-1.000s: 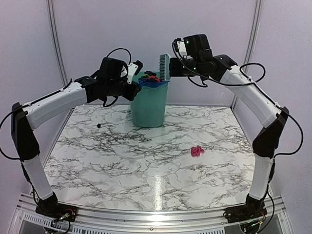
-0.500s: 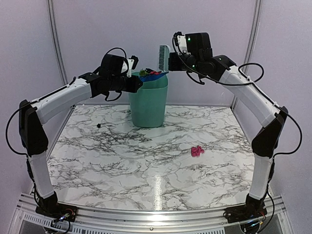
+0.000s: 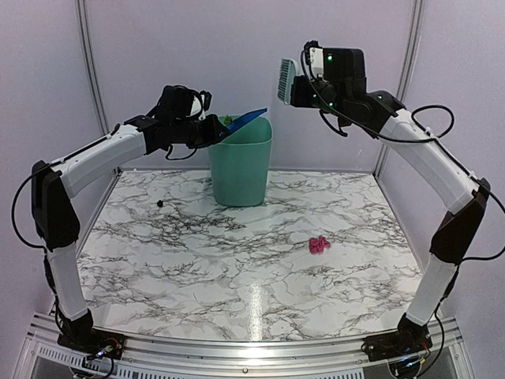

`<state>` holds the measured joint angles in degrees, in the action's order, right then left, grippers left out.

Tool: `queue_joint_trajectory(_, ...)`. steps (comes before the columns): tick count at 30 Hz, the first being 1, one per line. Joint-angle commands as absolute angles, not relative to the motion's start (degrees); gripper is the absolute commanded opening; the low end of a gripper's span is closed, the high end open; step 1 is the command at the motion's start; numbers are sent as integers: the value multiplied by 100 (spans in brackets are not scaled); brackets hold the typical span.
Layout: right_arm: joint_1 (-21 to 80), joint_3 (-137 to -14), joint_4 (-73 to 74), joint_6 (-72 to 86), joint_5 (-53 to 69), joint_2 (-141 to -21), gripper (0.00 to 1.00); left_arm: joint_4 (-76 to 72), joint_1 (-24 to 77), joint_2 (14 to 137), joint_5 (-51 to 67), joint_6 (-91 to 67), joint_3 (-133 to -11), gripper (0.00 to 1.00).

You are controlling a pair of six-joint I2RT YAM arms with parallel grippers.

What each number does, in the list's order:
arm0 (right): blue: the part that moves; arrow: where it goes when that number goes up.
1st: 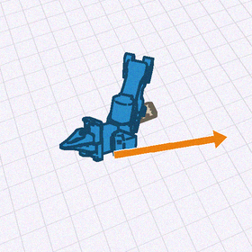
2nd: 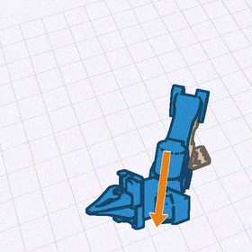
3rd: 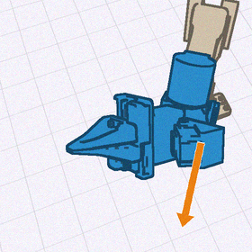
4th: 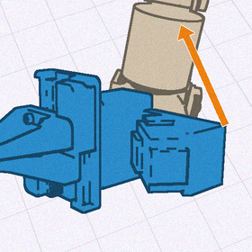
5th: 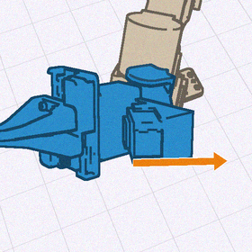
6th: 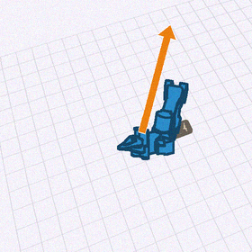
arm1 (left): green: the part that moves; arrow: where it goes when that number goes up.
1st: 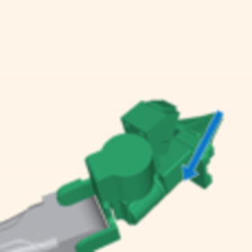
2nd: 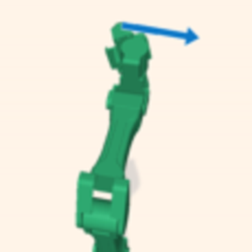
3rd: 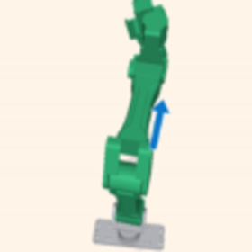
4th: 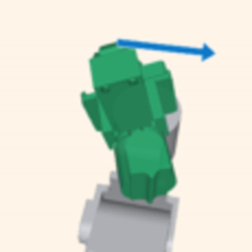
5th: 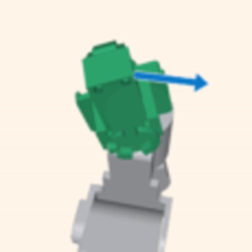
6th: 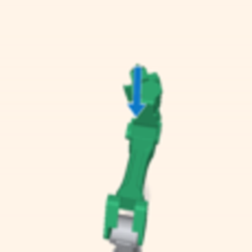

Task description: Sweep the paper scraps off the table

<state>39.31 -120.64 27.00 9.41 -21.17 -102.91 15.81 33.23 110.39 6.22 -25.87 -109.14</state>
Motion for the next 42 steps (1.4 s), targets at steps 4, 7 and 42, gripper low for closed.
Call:
queue_joint_trajectory(4,3907,-11704,2422,1114,-2429,-9800,0,1608,3175,11153,1265,-3988,-11096,0)
queue_joint_trajectory(7,3907,-11460,2392,1269,-2441,-9629,0,1579,3140,11151,1426,-4606,-11101,0)
queue_joint_trajectory(42,4167,-11099,2079,2104,-1199,-9405,0,718,2265,8954,1531,-5402,-9797,0)
